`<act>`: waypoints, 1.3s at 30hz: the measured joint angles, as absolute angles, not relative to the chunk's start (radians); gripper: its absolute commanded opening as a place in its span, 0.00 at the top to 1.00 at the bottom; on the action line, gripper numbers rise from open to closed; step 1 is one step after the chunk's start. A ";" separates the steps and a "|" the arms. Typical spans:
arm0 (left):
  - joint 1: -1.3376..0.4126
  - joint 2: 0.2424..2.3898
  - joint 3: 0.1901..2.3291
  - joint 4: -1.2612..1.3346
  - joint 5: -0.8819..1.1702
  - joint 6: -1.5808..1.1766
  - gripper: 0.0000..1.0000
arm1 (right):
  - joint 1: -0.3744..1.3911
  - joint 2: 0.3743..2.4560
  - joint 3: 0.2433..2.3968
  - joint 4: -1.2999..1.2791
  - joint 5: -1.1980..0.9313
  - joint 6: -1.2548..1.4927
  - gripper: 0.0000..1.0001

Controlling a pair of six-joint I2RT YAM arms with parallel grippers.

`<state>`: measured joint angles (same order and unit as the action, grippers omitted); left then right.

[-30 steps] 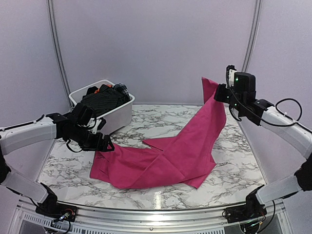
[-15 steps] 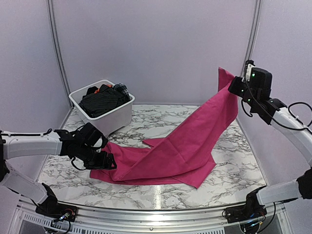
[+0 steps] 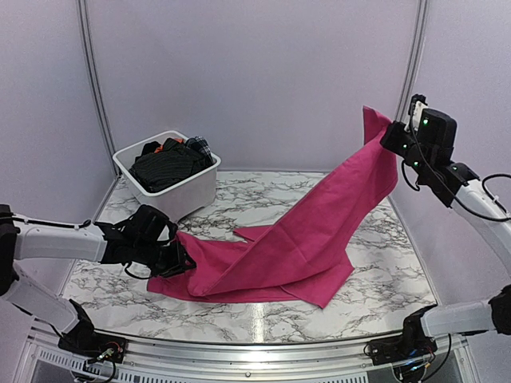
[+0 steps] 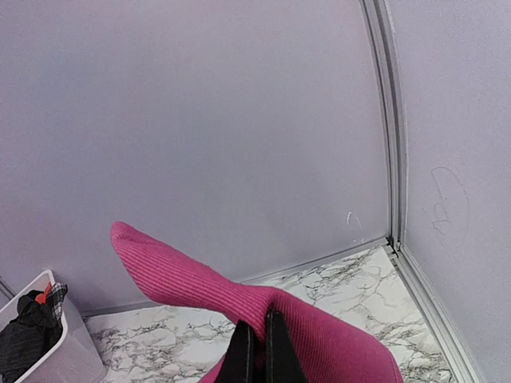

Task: Fold and stack the mixed laundry pile
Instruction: Flatten out the crumpled trousers at the center of the board.

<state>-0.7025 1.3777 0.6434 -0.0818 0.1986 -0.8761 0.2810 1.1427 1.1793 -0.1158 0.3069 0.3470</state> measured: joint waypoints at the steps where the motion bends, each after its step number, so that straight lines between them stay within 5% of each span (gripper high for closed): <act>1: -0.702 1.373 0.643 -0.075 0.197 -0.880 0.96 | 0.281 1.137 1.179 -0.118 0.309 0.346 1.00; 19: -0.677 0.929 0.791 -0.419 0.156 -0.963 1.00 | 0.281 0.843 1.180 -0.305 0.492 0.289 1.00; 26: -0.504 1.081 0.998 -0.530 0.156 -1.033 1.00 | 0.216 1.115 1.214 -0.171 0.502 0.252 0.99; 27: -0.466 1.121 1.016 -0.533 0.158 -1.046 0.87 | 0.191 1.195 1.239 -0.155 0.487 0.258 0.85; 30: -0.367 1.264 1.079 -0.554 0.156 -1.064 0.35 | 0.124 1.435 1.348 -0.155 0.379 0.281 0.14; 31: -0.349 1.299 1.097 -0.554 0.150 -1.059 0.26 | 0.104 1.517 1.406 -0.170 0.339 0.286 0.05; 34: -0.304 1.356 1.127 -0.554 0.110 -1.042 0.06 | 0.070 1.705 1.600 -0.274 0.231 0.290 0.02; 39: -0.303 1.266 1.126 -0.569 0.066 -0.949 0.05 | 0.058 1.662 1.519 -0.361 0.020 0.283 0.11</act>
<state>-0.3031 1.2663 1.1263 -0.5686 0.0662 -0.9493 0.0582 1.6615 1.5192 -0.3607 0.0204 0.2829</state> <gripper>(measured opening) 0.962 0.938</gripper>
